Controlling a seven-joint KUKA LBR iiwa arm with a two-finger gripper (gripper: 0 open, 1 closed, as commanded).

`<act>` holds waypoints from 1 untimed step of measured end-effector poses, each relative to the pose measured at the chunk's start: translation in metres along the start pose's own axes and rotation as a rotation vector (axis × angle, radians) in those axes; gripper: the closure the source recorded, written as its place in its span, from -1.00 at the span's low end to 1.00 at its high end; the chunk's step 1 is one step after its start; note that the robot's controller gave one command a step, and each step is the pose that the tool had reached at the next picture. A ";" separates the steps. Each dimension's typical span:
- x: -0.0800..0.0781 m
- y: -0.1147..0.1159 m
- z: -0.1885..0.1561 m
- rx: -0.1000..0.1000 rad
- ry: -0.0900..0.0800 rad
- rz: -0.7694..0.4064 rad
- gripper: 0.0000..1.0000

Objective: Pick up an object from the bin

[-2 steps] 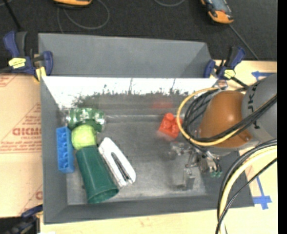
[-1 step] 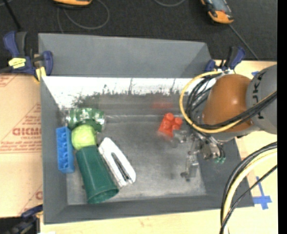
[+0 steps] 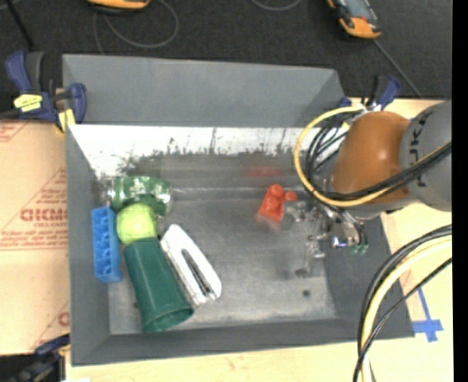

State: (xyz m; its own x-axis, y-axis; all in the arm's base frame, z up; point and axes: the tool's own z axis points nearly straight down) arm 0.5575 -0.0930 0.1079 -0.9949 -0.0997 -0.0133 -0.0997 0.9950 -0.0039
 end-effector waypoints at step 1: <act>0.001 0.008 0.009 -0.004 0.015 -0.029 -1.00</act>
Offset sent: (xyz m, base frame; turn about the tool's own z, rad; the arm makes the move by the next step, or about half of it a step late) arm 0.0323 0.0252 0.0257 0.0184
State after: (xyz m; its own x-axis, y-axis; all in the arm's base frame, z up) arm 0.5557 -0.0849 0.0989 -0.9917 -0.1287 0.0013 -0.1287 0.9917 -0.0006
